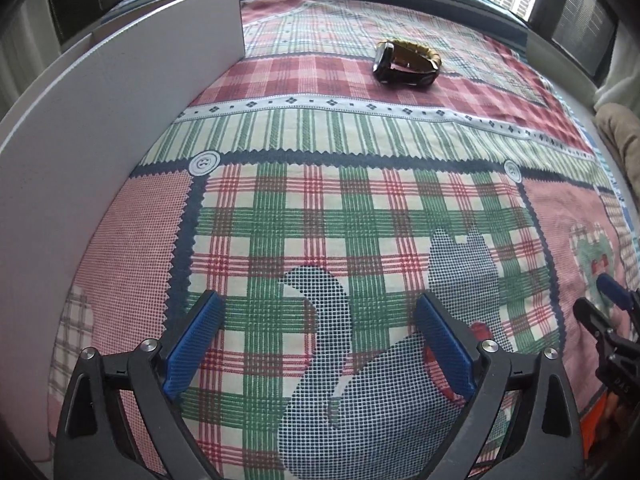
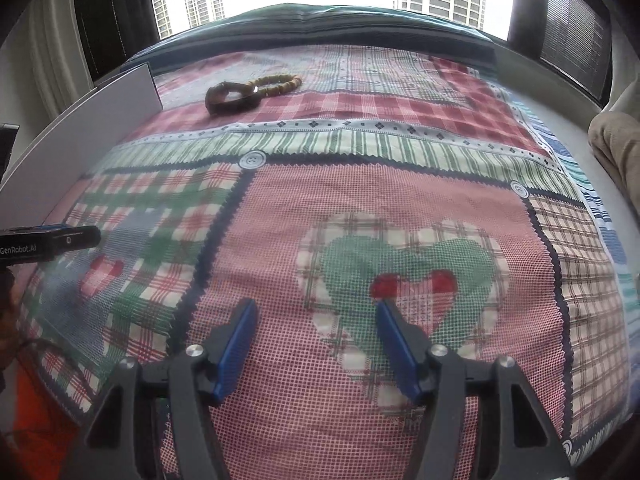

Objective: Organize jewelry
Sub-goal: 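Move both tools back over the watch and wooden bracelet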

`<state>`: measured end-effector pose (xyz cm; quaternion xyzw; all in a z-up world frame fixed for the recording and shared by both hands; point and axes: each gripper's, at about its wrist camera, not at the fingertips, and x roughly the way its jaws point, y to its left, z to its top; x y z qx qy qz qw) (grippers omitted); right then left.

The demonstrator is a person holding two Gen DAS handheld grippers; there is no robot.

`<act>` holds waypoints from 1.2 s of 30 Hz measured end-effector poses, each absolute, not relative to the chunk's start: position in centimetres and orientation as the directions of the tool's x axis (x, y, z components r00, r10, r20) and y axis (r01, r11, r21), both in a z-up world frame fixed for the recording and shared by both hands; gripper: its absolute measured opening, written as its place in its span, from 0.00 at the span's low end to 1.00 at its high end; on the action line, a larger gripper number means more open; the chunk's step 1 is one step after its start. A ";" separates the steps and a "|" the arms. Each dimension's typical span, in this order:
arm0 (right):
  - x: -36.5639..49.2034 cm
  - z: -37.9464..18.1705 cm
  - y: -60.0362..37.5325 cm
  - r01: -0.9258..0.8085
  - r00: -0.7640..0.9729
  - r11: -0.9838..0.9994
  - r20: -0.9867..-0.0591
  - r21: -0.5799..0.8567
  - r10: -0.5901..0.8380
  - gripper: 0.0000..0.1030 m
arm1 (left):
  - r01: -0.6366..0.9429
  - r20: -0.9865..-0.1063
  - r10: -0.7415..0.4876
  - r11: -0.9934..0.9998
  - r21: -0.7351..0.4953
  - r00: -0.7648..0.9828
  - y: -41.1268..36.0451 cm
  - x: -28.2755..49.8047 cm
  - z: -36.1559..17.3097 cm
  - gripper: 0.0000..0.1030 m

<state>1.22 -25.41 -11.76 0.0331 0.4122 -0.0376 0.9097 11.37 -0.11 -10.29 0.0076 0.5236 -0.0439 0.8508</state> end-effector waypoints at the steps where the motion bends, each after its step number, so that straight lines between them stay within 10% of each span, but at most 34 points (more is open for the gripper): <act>1: 1.3 -11.9 -25.3 0.102 0.651 0.995 -0.757 0.014 -0.056 0.71 | 0.087 -0.891 -0.054 0.996 -0.016 0.450 -0.4 11.4 -10.4 0.98; 36: 0.7 -10.8 -26.8 0.081 0.634 0.993 -0.773 0.090 0.019 0.83 | 0.159 -0.861 -0.146 0.984 -0.077 0.487 0.9 12.6 -7.5 0.99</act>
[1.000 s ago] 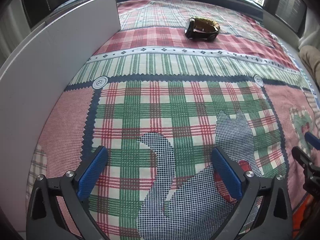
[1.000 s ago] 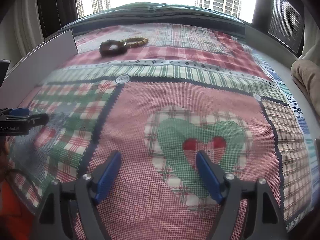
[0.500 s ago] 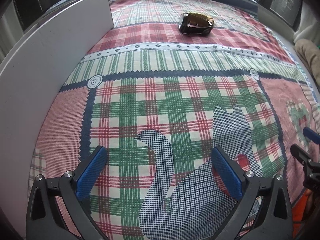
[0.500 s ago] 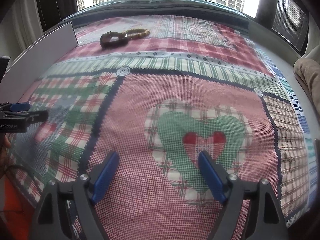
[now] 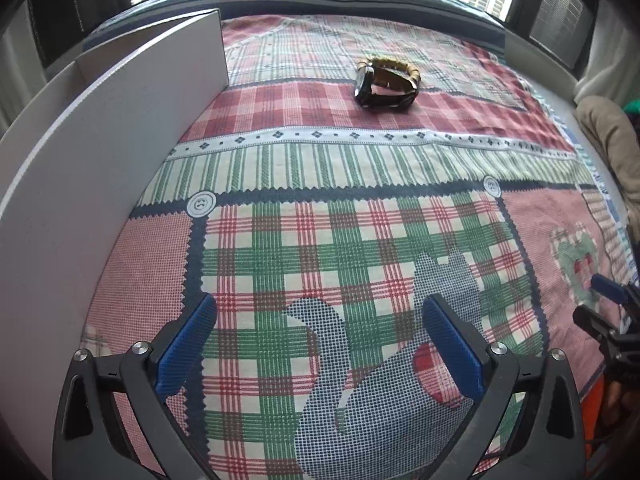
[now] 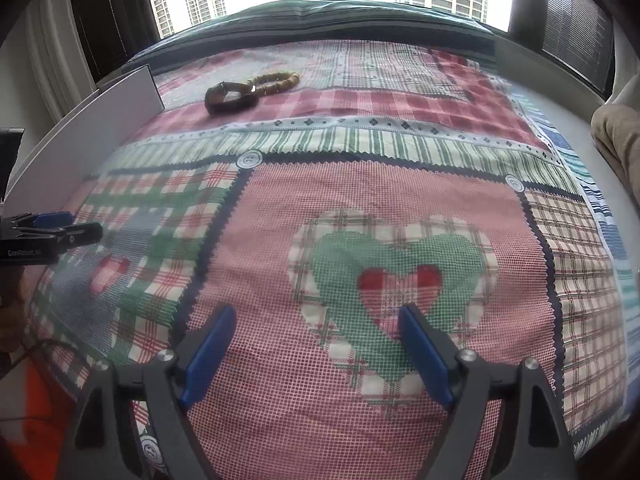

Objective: Organize jewelry
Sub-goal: 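Move both tools back over the watch and wooden bracelet, then grasp the black watch with the left tool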

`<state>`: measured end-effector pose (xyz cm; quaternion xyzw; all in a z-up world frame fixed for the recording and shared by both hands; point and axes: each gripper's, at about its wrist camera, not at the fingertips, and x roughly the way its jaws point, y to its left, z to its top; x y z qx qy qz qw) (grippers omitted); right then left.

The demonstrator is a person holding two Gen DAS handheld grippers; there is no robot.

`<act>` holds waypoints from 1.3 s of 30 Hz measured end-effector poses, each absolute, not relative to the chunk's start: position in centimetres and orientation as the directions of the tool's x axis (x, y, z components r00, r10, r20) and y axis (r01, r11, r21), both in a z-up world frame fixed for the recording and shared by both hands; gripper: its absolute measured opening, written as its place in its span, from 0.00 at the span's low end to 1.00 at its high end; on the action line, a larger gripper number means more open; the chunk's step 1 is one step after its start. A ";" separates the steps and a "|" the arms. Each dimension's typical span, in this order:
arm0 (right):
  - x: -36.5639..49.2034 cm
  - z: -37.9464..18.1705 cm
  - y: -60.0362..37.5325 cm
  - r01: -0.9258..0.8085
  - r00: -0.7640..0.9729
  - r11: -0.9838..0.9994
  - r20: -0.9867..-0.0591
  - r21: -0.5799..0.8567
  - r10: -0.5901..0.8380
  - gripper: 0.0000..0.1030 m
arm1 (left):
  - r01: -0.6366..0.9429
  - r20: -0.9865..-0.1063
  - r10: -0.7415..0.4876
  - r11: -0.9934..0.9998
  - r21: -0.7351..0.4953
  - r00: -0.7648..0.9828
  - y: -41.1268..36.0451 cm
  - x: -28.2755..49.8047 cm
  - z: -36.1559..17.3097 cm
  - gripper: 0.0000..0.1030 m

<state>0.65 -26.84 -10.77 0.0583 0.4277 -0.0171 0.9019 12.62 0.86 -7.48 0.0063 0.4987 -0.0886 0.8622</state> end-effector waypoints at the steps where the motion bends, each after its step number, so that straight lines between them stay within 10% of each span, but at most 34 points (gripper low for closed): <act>1: 0.6 -10.7 -27.0 0.078 0.633 0.991 -0.773 0.107 0.034 0.83 | 0.160 -0.854 -0.160 0.983 -0.092 0.495 1.0 13.1 -7.1 0.99; 18: -0.2 -9.2 -27.0 0.016 0.712 0.985 -0.694 0.170 0.108 0.83 | 0.200 -0.839 -0.254 0.964 -0.178 0.482 -3.7 29.6 -6.2 0.97; 22: -0.1 -9.3 -27.2 0.015 0.712 0.981 -0.691 0.194 0.125 0.83 | 0.198 -0.856 -0.189 0.975 -0.103 0.482 -6.0 32.5 -7.9 0.70; 25: -0.6 -9.3 -27.1 0.017 0.716 0.981 -0.687 0.193 0.123 0.83 | 0.215 -0.871 -0.196 0.971 -0.107 0.450 -6.6 33.4 -9.5 0.13; 39: -1.8 -9.7 -28.7 0.061 0.723 0.969 -0.680 0.238 0.122 0.83 | 0.237 -0.927 -0.160 0.968 -0.081 0.338 0.5 19.9 -6.8 0.09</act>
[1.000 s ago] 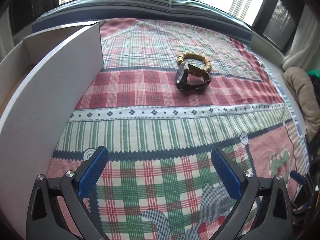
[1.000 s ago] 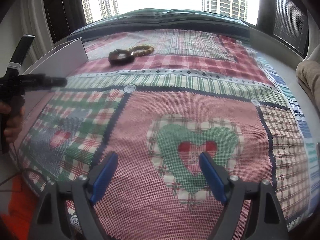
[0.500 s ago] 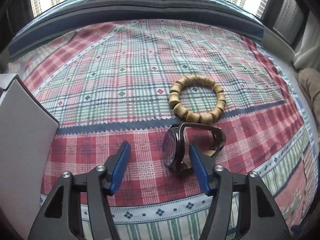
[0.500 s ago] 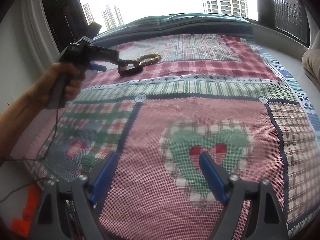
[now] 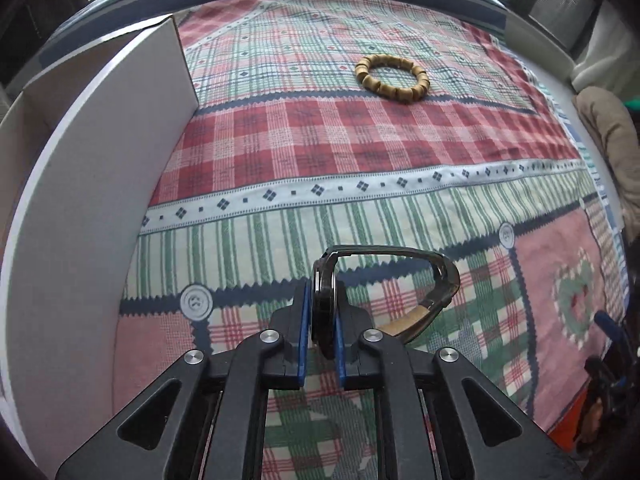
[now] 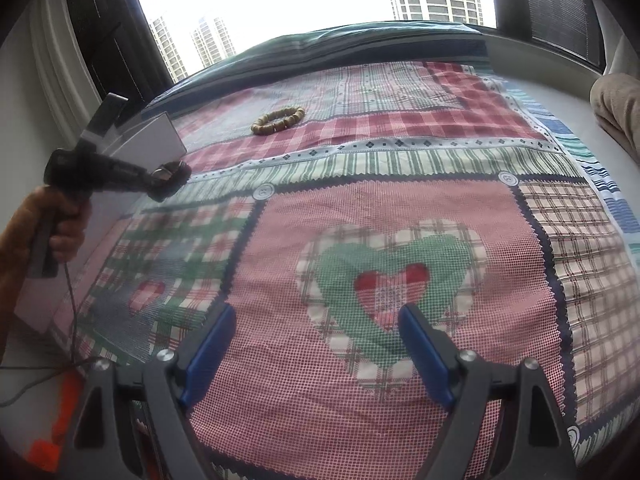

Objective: Organize jewelry
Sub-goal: 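Grasp the black watch with the left tool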

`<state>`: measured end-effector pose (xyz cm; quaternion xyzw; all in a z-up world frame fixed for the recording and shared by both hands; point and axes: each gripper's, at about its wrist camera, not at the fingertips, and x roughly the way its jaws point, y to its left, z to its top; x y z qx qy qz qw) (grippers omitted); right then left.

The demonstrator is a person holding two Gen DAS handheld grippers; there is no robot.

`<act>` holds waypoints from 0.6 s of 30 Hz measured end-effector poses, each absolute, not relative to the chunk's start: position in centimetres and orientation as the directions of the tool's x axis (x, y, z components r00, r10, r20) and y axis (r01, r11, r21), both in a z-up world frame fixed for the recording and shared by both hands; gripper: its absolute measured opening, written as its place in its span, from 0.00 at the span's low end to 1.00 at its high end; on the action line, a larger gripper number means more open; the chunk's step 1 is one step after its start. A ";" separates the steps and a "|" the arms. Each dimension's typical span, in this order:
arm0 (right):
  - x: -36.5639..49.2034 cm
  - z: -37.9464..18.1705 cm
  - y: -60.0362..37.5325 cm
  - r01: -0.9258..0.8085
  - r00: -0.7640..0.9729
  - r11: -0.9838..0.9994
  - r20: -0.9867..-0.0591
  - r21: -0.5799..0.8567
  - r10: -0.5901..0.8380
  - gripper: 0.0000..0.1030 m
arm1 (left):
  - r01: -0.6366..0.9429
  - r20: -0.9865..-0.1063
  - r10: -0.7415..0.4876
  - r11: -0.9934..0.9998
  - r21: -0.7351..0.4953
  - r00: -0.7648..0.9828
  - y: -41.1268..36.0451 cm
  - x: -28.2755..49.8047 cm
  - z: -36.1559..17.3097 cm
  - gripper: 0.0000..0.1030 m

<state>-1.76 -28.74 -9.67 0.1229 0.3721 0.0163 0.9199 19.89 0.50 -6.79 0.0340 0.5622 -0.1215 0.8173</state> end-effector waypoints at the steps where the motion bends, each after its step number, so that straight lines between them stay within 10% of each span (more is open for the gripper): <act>1: -1.7 -9.5 -28.7 0.061 0.726 0.969 -0.677 0.240 0.122 0.83 | 0.241 -0.926 -0.156 0.968 -0.073 0.344 0.8 19.0 -6.7 0.09; 4: -1.3 -9.2 -28.5 0.054 0.729 0.970 -0.673 0.236 0.124 0.83 | 0.244 -0.914 -0.115 0.970 -0.019 0.389 0.8 17.7 -7.4 0.14; 8: -0.6 -9.2 -27.6 0.042 0.716 0.967 -0.682 0.251 0.146 0.83 | 0.211 -0.894 -0.073 0.977 0.025 0.443 0.4 17.9 -8.8 0.66; 18: 0.5 -7.8 -27.0 0.019 0.682 0.975 -0.716 0.220 0.148 0.83 | 0.187 -0.828 -0.133 0.982 -0.034 0.545 1.5 14.4 -7.3 0.90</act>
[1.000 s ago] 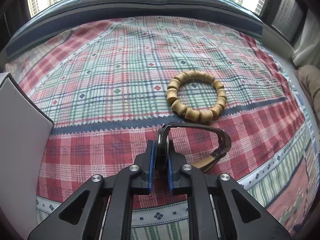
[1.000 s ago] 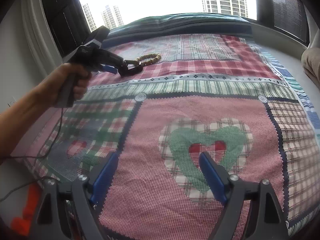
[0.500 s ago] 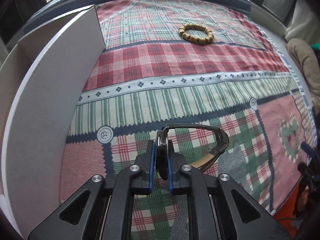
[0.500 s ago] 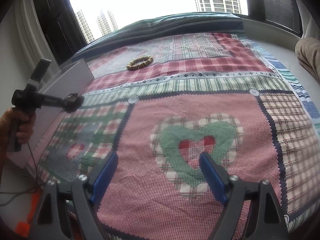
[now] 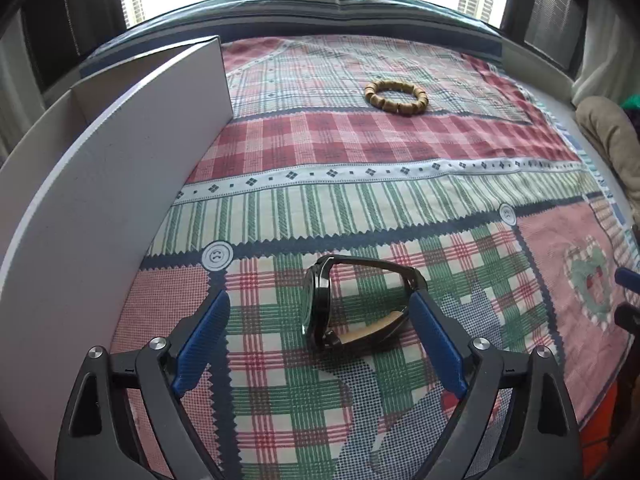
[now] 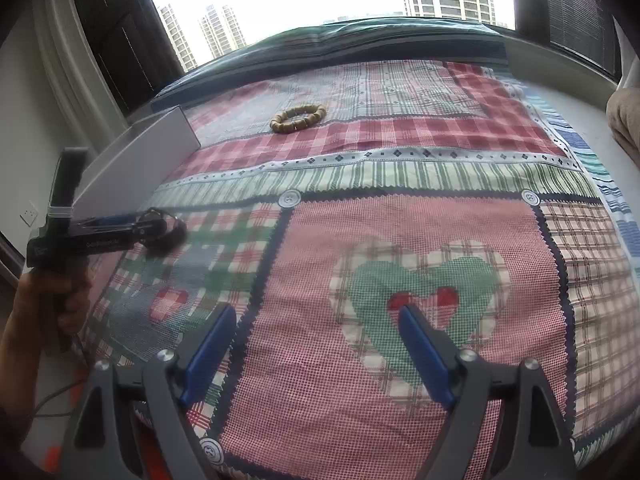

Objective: Organize jewelry
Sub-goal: 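Grasp the black watch with the left tool, then pull the watch away from the wooden bracelet with the left tool while the right grasps the bracelet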

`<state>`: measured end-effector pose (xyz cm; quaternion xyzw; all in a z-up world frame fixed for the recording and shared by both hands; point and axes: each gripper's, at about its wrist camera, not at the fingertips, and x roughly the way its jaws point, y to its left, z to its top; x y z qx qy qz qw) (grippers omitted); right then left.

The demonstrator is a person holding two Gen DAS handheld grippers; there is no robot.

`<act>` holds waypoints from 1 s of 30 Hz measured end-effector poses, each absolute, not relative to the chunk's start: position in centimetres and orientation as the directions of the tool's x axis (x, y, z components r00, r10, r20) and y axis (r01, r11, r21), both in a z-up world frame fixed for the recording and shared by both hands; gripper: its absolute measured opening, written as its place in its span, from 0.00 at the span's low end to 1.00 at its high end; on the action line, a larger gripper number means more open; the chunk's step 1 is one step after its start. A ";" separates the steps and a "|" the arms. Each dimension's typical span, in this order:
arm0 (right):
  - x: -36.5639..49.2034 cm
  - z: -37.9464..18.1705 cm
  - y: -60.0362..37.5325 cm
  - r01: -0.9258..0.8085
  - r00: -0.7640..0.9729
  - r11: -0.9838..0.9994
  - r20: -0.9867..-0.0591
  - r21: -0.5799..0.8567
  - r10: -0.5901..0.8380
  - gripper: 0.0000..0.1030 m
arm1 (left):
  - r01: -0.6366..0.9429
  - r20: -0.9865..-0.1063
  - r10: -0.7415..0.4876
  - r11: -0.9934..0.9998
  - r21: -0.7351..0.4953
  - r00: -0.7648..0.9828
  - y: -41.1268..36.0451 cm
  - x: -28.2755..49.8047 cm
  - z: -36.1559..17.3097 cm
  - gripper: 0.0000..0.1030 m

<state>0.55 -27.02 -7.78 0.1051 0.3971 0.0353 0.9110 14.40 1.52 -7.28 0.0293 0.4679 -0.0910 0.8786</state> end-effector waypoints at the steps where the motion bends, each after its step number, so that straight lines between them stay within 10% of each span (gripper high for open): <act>1: 1.2 -7.5 -27.0 0.011 0.678 0.978 -0.720 0.210 0.147 0.83 | 0.186 -0.824 -0.139 0.982 -0.041 0.549 1.7 14.2 -7.1 0.90; 16: 24.2 -4.7 -24.0 -0.208 0.675 0.977 -0.714 0.056 0.184 0.81 | 0.063 -0.782 -0.200 0.977 -0.203 0.591 5.5 9.5 -4.9 0.91; 23: 33.7 -7.6 -18.4 -0.294 0.590 0.954 -0.796 -0.052 0.139 0.61 | 0.017 -0.764 -0.166 0.980 -0.199 0.624 7.4 7.8 -3.6 0.91; 27: 34.2 -8.4 -18.9 -0.256 0.527 0.966 -0.842 -0.028 0.115 0.14 | -0.026 -0.773 -0.167 0.973 -0.230 0.612 9.0 7.7 -4.4 0.91; 30: 32.5 -8.3 -19.8 -0.256 0.496 0.967 -0.858 0.001 0.132 0.14 | -0.043 -0.784 -0.167 0.970 -0.240 0.598 9.4 7.5 -5.1 0.91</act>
